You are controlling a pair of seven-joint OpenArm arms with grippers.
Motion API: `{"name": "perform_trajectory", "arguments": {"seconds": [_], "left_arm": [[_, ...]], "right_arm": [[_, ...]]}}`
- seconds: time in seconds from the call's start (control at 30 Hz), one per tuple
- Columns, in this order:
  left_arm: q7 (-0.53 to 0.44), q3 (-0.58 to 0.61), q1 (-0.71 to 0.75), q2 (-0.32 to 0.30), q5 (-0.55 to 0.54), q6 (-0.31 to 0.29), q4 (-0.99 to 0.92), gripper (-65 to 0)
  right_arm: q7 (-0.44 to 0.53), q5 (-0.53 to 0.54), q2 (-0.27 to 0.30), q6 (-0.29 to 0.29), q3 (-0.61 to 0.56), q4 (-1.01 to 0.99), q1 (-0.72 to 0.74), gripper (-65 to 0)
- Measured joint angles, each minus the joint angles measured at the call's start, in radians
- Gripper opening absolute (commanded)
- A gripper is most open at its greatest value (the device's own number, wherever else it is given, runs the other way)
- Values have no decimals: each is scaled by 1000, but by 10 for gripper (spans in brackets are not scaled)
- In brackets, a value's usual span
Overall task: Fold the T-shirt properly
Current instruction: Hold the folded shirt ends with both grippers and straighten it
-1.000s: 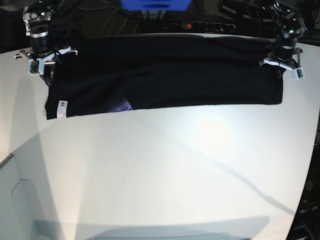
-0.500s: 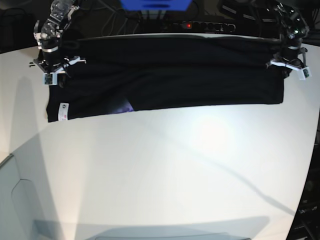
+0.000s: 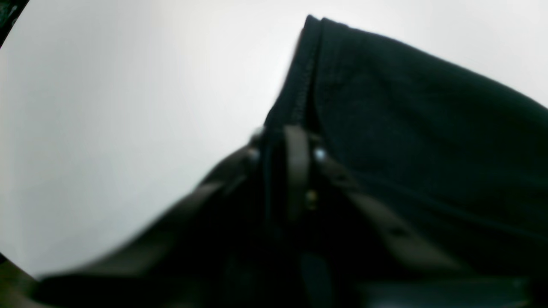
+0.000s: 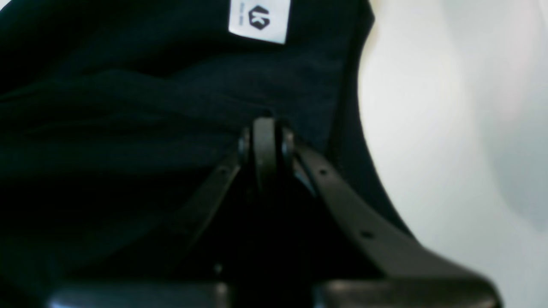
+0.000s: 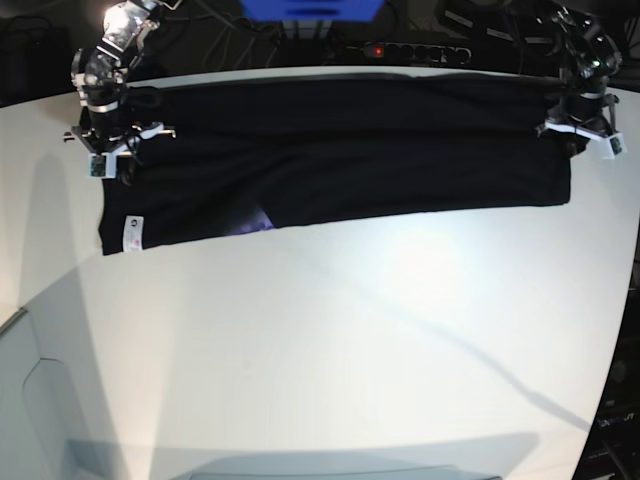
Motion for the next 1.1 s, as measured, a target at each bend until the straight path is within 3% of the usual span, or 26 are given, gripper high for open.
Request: {"name": "perform_trajectory", "arguments": {"seconds": [0.1, 0.27, 0.67, 0.73, 1.0, 1.1], "left_arm": [[-2, -2, 16, 1, -3, -1, 4, -317], [-1, -6, 29, 0, 0, -1, -7, -217], [-67, -5, 2, -3, -19, -7, -108, -217], [-67, -5, 2, -3, -18, -7, -108, -259], [-50, -3, -21, 1, -36, -20, -114, -627], [-50, -3, -23, 0, -35, -20, -114, -643]], "right_arm": [[1, 0, 0, 0, -1, -1, 0, -650], [1, 0, 0, 0, -1, -1, 0, -650], [1, 0, 0, 0, -1, -1, 0, -650], [1, 1, 0, 0, -1, -1, 0, -650], [1, 1, 0, 0, -1, -1, 0, -650], [1, 2, 0, 0, -1, -1, 0, -650]]}}
